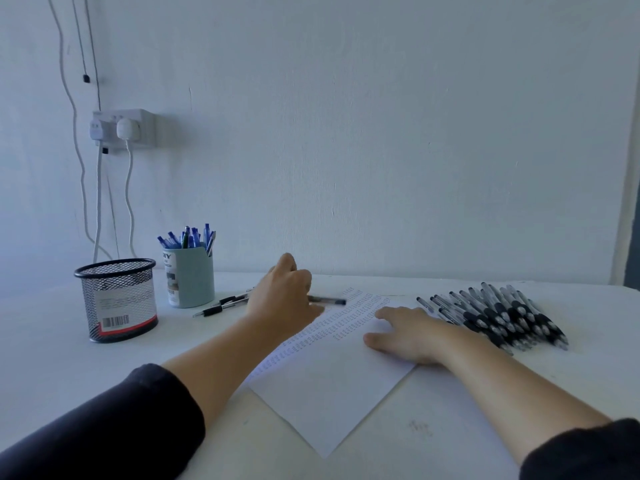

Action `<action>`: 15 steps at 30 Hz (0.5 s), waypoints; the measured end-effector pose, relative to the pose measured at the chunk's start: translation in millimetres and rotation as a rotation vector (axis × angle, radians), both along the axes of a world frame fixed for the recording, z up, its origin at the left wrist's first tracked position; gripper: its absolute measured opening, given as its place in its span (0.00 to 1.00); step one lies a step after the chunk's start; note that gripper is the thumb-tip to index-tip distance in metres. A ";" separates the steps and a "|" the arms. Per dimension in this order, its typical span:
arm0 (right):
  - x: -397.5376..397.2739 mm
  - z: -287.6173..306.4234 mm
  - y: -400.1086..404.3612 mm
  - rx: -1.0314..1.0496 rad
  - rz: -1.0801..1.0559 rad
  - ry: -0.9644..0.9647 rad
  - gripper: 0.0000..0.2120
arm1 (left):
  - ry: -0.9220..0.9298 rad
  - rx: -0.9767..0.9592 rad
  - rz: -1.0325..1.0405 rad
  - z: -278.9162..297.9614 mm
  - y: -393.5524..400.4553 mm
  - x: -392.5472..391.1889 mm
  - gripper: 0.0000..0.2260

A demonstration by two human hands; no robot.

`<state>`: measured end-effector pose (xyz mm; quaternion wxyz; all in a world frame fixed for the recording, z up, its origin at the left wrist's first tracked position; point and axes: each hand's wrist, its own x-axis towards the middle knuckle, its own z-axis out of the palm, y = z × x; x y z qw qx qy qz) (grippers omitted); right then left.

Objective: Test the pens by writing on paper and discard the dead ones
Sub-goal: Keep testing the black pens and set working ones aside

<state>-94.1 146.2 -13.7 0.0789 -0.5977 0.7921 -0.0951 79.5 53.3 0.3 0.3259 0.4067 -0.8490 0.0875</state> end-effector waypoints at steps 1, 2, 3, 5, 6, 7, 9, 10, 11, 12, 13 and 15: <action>0.7 0.7 1.1 0.003 0.004 0.005 0.30 | 0.065 0.006 -0.041 -0.6 0.0 -0.3 0.09; 1.3 1.3 1.9 0.004 0.011 0.010 0.30 | 0.147 0.005 -0.083 -0.7 2.2 -1.1 0.10; 1.2 1.6 2.1 0.005 0.015 0.013 0.30 | 0.240 0.015 -0.128 -0.4 4.8 -2.7 0.10; 1.7 1.3 1.6 0.006 0.022 0.019 0.29 | 0.421 0.089 -0.182 1.4 11.1 -7.5 0.12; 2.3 1.5 1.8 0.005 0.027 0.022 0.30 | 0.467 0.170 -0.182 2.6 13.9 -10.3 0.17; 3.2 1.3 1.6 0.003 0.033 0.016 0.31 | 0.539 0.295 -0.182 2.9 15.5 -12.7 0.22; 5.6 1.7 1.9 0.006 0.051 -0.028 0.34 | 0.718 0.594 -0.210 2.7 20.0 -17.3 0.24; 7.5 2.3 2.8 0.011 0.058 -0.052 0.35 | 0.770 0.705 -0.217 1.9 21.7 -19.5 0.23; 10.0 3.2 3.6 0.018 0.059 -0.065 0.36 | 0.780 0.769 -0.214 -0.2 21.5 -21.4 0.22; 11.7 3.3 4.0 0.023 0.060 -0.065 0.37 | 0.775 0.805 -0.208 -2.1 22.1 -23.3 0.19; 12.8 3.3 3.8 0.026 0.063 -0.061 0.38 | 0.765 0.817 -0.193 -4.5 21.4 -24.6 0.15; 13.2 2.7 2.9 0.032 0.065 -0.070 0.38 | 0.732 0.810 -0.136 -8.8 19.5 -26.0 0.08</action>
